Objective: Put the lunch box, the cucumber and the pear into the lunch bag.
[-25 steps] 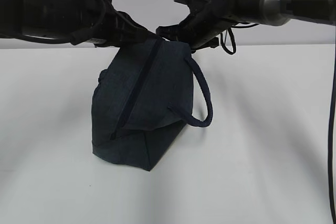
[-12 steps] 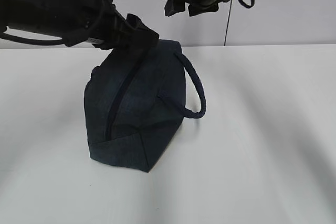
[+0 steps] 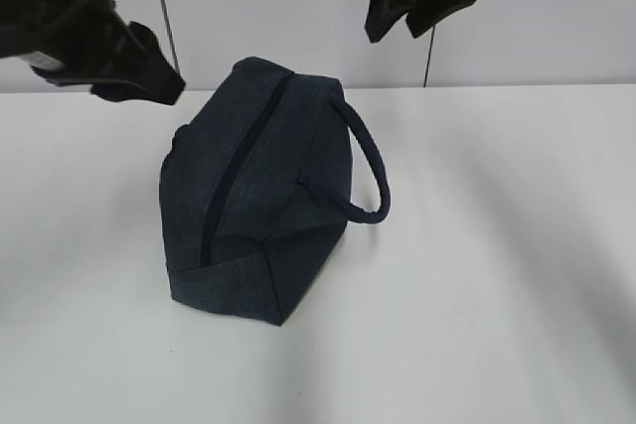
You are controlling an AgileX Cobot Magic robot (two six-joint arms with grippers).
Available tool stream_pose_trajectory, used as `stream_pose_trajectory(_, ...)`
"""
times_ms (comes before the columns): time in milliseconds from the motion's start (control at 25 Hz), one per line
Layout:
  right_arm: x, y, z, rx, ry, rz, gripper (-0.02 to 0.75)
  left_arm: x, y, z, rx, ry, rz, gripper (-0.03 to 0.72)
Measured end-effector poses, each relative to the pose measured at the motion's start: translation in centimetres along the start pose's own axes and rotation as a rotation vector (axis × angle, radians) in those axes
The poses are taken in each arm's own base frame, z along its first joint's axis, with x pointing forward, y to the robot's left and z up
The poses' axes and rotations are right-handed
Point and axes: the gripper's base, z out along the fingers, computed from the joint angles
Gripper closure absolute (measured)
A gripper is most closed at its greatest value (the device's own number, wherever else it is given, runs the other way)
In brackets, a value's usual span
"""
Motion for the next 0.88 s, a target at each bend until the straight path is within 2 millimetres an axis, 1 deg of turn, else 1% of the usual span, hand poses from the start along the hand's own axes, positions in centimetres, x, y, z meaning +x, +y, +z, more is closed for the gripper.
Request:
stream_pose_trajectory(80, 0.1, 0.2, -1.9, 0.017, -0.029, -0.001, 0.321, 0.1, 0.3, -1.7, -0.044, -0.003, -0.026, 0.362)
stream_pose_trajectory(200, 1.1, 0.9, -5.7, 0.058, -0.071, -0.001, 0.322, 0.6, 1.0, -4.2, -0.076, -0.021, -0.083, 0.362)
stream_pose_trajectory(240, 1.8, 1.0, -6.6, 0.079, -0.069, -0.002, 0.322, 1.0, 1.3, -4.9, -0.088, -0.031, -0.103, 0.362)
stream_pose_trajectory(320, 3.7, 1.2, -9.1, 0.111, -0.075, -0.005, 0.322, 2.6, 1.8, -6.0, -0.101, -0.028, -0.158, 0.362)
stream_pose_trajectory(360, 5.0, 1.2, -9.6, 0.122, -0.055, -0.004, 0.322, 3.5, 2.1, -6.7, -0.111, -0.025, -0.186, 0.362)
stream_pose_trajectory(400, 6.5, 1.2, -10.4, 0.134, -0.041, -0.002, 0.322, 4.7, 2.2, -7.1, -0.116, -0.01, -0.214, 0.362)
stream_pose_trajectory(480, 9.8, 1.3, -11.7, 0.15, -0.008, 0.002, 0.322, 7.0, 1.8, -8.4, -0.128, 0.006, -0.245, 0.362)
stream_pose_trajectory(560, 13.7, 1.5, -12.8, 0.158, -0.001, 0.009, 0.322, 9.0, 1.1, -9.9, -0.138, -0.003, -0.265, 0.363)
stream_pose_trajectory(600, 15.5, 1.7, -13.7, 0.158, -0.022, 0.008, 0.322, 9.9, 0.5, -10.8, -0.142, -0.022, -0.273, 0.365)
stream_pose_trajectory(640, 17.4, 1.7, -13.8, 0.158, -0.019, 0.014, 0.322, 10.6, 0.0, -11.8, -0.148, -0.052, -0.281, 0.367)
stream_pose_trajectory(800, 25.7, 1.9, -15.0, 0.167, -0.062, 0.021, 0.323, 13.5, -1.9, -14.8, -0.163, -0.119, -0.323, 0.37)
stream_pose_trajectory(880, 29.7, 1.8, -15.6, 0.191, -0.111, 0.034, 0.323, 15.1, -2.7, -16.0, -0.175, -0.107, -0.317, 0.372)
